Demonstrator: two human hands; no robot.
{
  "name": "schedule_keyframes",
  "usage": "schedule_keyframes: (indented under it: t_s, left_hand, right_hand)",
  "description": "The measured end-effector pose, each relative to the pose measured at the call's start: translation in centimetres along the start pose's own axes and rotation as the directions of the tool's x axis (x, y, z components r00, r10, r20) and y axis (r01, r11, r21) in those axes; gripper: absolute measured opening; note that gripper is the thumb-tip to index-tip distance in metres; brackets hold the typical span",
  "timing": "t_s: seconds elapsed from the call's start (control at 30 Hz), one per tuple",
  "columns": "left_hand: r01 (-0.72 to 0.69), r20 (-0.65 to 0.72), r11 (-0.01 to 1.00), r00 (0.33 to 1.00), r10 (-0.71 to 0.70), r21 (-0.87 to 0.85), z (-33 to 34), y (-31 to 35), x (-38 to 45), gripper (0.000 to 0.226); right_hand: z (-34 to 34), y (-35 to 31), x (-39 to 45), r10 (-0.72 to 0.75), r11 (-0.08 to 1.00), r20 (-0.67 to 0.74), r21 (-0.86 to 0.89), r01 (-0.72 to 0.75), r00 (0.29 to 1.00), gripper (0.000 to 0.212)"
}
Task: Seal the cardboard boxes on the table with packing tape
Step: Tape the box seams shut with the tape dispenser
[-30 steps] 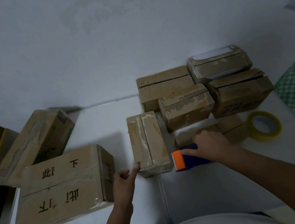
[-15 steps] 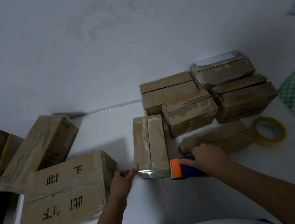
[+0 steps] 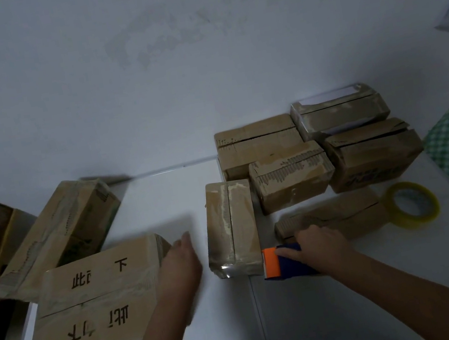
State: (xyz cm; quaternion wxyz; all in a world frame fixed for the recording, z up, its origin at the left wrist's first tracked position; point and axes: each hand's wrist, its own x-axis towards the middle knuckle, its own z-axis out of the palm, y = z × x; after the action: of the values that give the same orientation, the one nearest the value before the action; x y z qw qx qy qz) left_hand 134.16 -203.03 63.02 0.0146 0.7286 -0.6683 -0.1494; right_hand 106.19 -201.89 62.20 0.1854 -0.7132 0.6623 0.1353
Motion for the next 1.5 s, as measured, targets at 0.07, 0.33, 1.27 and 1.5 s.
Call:
schedule_keyframes:
  t_s: [0.07,0.33,1.27,1.5]
  left_hand:
    - [-0.300,-0.112,0.951,0.950,0.291,-0.070,0.5,1.4,-0.5,0.051]
    - [-0.686,0.205,0.689,0.727,0.655,0.234,5.1,3.3,2.1,0.066]
    - [-0.773,0.120,0.602,0.629,0.768,0.202,5.3,3.6,3.3,0.055]
    - [-0.704,-0.008,0.710,0.710,0.704,-0.036,6.8,4.1,0.9,0.031]
  right_hand:
    - [-0.1,-0.1,0.0,0.001,1.000,0.010,0.007,-0.001,1.000,0.067]
    - [0.2,0.9,0.1,0.008,1.000,-0.039,0.004,-0.008,0.999,0.070]
    - [1.7,6.3,-2.0,0.130,0.975,-0.017,0.184,-0.125,0.991,0.072]
    - [0.4,5.9,-2.5,0.097,0.972,0.191,0.192,-0.134,0.977,0.054]
